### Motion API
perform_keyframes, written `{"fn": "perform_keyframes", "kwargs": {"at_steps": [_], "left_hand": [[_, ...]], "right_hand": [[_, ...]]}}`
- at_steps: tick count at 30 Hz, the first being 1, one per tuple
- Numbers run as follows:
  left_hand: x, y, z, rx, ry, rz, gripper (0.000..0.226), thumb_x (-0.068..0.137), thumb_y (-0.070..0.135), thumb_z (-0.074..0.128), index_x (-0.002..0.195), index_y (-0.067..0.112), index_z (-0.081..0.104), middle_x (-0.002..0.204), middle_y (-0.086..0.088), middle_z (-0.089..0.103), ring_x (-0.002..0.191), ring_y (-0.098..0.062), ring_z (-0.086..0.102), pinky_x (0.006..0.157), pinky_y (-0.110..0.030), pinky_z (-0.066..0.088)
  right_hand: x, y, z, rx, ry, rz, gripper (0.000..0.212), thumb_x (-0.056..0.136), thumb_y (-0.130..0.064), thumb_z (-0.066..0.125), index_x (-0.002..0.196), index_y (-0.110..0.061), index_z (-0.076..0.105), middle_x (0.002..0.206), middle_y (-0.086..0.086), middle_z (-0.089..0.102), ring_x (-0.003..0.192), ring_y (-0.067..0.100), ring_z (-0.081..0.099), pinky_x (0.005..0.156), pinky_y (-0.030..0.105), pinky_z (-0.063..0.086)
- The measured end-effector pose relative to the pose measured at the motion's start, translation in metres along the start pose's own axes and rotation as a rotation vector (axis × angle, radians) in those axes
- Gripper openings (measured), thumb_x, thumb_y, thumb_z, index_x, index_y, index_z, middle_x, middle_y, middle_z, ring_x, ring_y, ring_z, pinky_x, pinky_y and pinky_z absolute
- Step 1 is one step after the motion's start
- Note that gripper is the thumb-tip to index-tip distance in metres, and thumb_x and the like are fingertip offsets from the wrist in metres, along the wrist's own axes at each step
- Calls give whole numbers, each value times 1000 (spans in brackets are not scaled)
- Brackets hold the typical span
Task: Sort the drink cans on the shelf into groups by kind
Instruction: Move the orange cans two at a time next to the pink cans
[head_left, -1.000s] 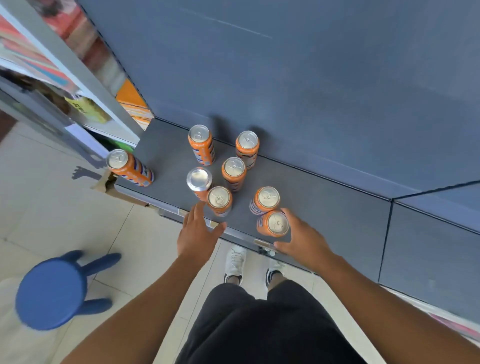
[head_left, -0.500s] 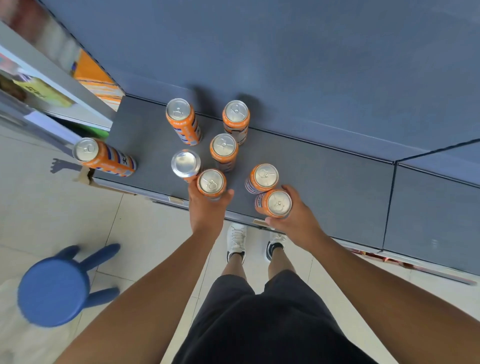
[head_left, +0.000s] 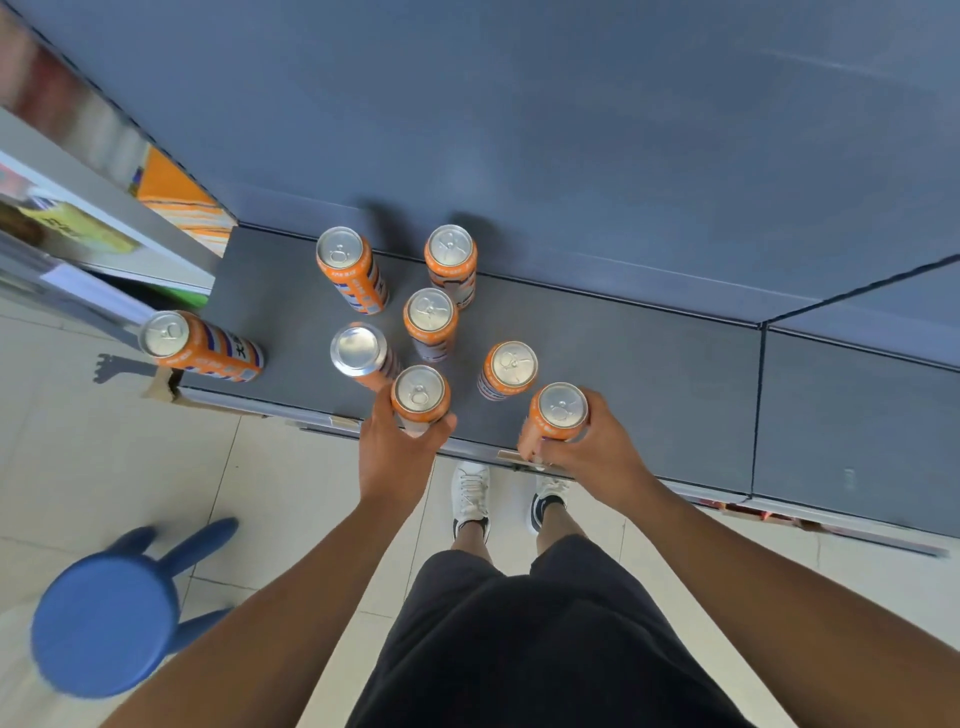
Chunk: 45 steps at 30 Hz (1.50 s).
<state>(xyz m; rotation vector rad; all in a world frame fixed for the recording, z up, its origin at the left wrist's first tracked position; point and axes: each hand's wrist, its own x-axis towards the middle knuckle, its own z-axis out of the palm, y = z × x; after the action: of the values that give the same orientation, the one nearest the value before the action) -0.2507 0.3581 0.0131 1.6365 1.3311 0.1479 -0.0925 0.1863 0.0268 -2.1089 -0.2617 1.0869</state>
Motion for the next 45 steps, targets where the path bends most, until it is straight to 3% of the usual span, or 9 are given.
{"fn": "perform_keyframes", "kwargs": {"at_steps": [5,9,13,15,17,21,24,27,45], "left_hand": [[-9,18,-17,-19,-64,95,63,68,52,83,122,36,56,119,9,62,116,-16,54,96,-36,49],[-18,59,-29,-289,-183,99,60,77,20,84,129,25,54,117,8,65,106,-2,62,80,-11,51],[-23,90,-37,-499,-286,96,42,85,19,76,123,25,57,106,7,71,97,-5,68,84,-23,56],[-26,103,-37,-581,-307,36,26,92,29,68,116,25,60,95,4,71,84,-5,70,77,-27,56],[-30,115,-38,-636,-361,-39,43,84,51,64,118,24,62,97,-2,74,85,-11,73,76,-32,57],[-35,133,-42,-590,-432,-54,66,62,66,74,116,29,65,105,-3,75,97,-26,72,90,-49,56],[-39,141,-41,-519,-505,8,35,80,34,78,112,31,63,98,1,76,91,-22,74,84,-46,59],[-46,153,-41,-457,-560,86,39,82,19,78,113,32,59,95,4,75,89,-18,74,76,-38,59],[-131,234,54,-237,-779,324,37,79,17,80,106,32,59,87,10,74,79,-10,73,69,-32,57]], "right_hand": [[-8,-15,-20,130,44,42,65,67,-19,87,122,-25,53,111,-4,67,102,14,65,87,32,53],[-21,-37,-36,304,115,45,49,76,-19,81,113,-32,52,106,-5,67,99,14,67,86,34,53],[-38,-61,-44,506,121,27,36,83,-20,75,110,-29,53,102,0,69,84,12,70,75,31,54],[-45,-70,-45,611,112,43,31,85,-29,71,112,-28,56,105,7,72,87,19,73,85,40,57],[-50,-75,-46,744,80,67,39,88,-43,68,121,-26,57,112,11,72,100,29,72,95,50,54],[-61,-89,-51,863,39,97,71,75,-62,70,129,-17,59,114,11,72,104,29,70,97,50,53],[-72,-95,-55,903,10,82,52,88,-34,68,130,-6,57,108,13,73,96,28,71,86,44,59],[-82,-98,-59,885,37,78,39,90,-22,66,125,-10,55,95,11,74,79,25,72,68,39,59],[-163,-44,-150,906,453,-154,42,85,-21,75,121,-24,54,104,5,72,85,21,74,68,36,61]]}}
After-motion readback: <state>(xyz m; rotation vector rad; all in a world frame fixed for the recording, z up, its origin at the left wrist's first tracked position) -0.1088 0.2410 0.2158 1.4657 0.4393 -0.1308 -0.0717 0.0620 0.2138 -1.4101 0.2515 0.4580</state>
